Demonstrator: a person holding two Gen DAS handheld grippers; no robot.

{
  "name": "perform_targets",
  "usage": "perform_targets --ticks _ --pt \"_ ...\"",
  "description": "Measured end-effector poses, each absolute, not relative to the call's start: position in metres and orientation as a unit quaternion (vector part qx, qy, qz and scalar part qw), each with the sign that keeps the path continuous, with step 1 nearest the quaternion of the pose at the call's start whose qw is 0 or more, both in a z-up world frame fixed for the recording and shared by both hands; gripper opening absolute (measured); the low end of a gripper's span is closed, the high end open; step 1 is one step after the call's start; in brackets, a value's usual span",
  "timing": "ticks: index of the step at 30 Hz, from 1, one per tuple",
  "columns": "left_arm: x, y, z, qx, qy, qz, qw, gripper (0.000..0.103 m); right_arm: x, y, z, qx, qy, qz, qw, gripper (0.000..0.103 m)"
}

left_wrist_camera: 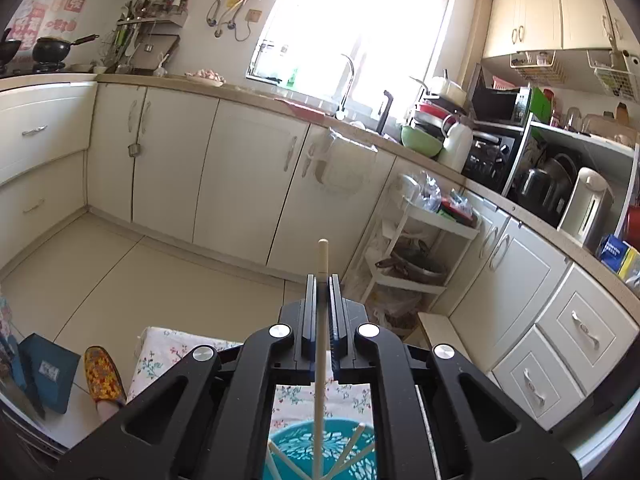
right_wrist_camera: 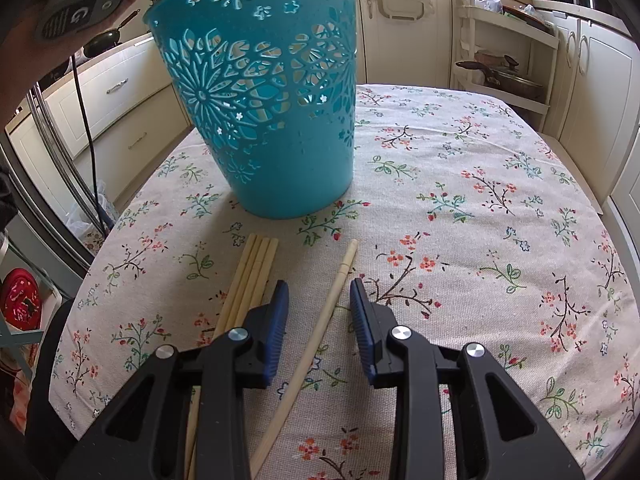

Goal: Organize utensils
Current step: 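Carry the stick with the left gripper over the teal bin and drop it, then withdraw the open left gripper from the bin back toward the sticks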

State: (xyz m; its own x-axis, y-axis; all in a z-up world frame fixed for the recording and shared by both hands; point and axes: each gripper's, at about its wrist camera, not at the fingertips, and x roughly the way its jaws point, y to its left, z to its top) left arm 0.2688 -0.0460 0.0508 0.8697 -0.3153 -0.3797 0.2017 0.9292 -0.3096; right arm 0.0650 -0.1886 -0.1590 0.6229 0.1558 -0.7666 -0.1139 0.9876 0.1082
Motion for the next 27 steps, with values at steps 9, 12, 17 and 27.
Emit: perform_targets --ticks 9,12,17,27 --pt "0.244 -0.045 0.030 -0.103 0.244 -0.135 0.955 0.005 0.063 -0.187 -0.158 0.019 0.427 0.073 0.901 0.032" --pt "0.232 -0.040 0.024 -0.094 0.257 -0.139 0.952 0.006 0.062 -0.186 -0.158 0.018 0.427 0.072 0.901 0.032" --pt "0.195 -0.022 0.013 -0.054 0.258 -0.119 0.957 0.038 0.062 -0.186 -0.158 0.019 0.427 0.072 0.901 0.032" --pt "0.138 0.014 -0.080 -0.008 0.330 -0.072 0.941 0.054 0.059 -0.187 -0.156 -0.009 0.431 0.054 0.901 0.018"
